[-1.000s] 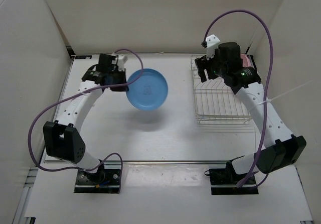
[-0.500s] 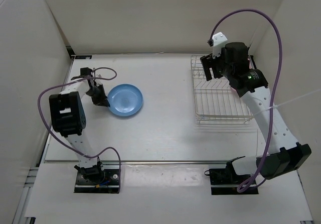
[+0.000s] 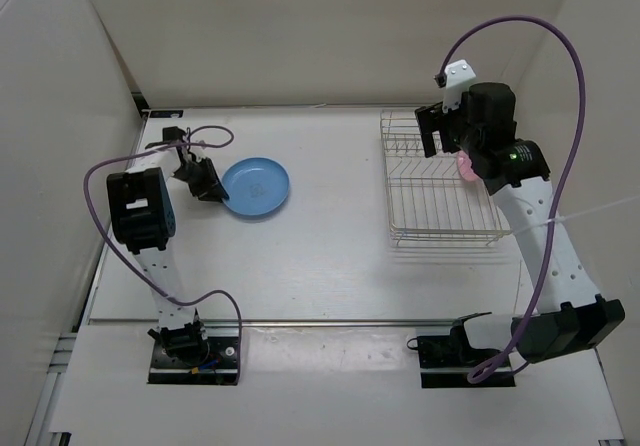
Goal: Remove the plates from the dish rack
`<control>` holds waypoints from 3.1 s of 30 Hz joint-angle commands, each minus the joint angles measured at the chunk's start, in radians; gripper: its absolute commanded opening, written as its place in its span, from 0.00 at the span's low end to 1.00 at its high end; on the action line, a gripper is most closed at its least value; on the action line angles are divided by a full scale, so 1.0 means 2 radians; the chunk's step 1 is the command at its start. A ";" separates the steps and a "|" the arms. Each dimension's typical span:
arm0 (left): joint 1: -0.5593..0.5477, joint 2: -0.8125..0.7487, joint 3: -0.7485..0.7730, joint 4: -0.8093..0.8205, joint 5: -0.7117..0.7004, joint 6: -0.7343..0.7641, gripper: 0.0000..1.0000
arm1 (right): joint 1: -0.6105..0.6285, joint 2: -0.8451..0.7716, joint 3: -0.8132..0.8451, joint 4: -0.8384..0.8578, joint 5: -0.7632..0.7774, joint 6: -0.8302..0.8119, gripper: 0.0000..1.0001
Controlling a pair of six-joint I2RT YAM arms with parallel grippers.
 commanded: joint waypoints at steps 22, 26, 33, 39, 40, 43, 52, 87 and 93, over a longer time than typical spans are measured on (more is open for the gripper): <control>0.060 -0.391 -0.040 -0.106 -0.101 0.159 1.00 | -0.043 0.181 0.014 0.204 0.341 -0.195 0.88; 0.060 -0.451 -0.073 -0.122 -0.117 0.172 1.00 | -0.053 0.214 0.033 0.205 0.346 -0.207 0.83; 0.075 -0.481 -0.089 -0.132 -0.129 0.182 1.00 | -0.073 0.248 0.053 0.198 0.333 -0.212 0.74; 0.079 -0.481 -0.094 -0.122 -0.124 0.182 1.00 | -0.078 0.263 0.048 0.198 0.333 -0.203 0.72; 0.079 -0.481 -0.094 -0.122 -0.124 0.182 1.00 | -0.083 0.263 0.043 0.198 0.333 -0.203 0.72; 0.085 -0.471 -0.094 -0.122 -0.113 0.182 1.00 | -0.083 0.273 0.043 0.198 0.333 -0.203 0.67; 0.095 -0.471 -0.094 -0.117 -0.089 0.177 1.00 | -0.093 0.291 0.043 0.198 0.333 -0.192 0.57; 0.095 -0.466 -0.114 -0.106 -0.048 0.173 1.00 | -0.086 0.305 0.064 0.188 0.392 -0.202 0.00; 0.095 -0.466 -0.120 -0.113 -0.032 0.173 1.00 | -0.076 0.296 0.104 0.188 0.447 -0.239 0.00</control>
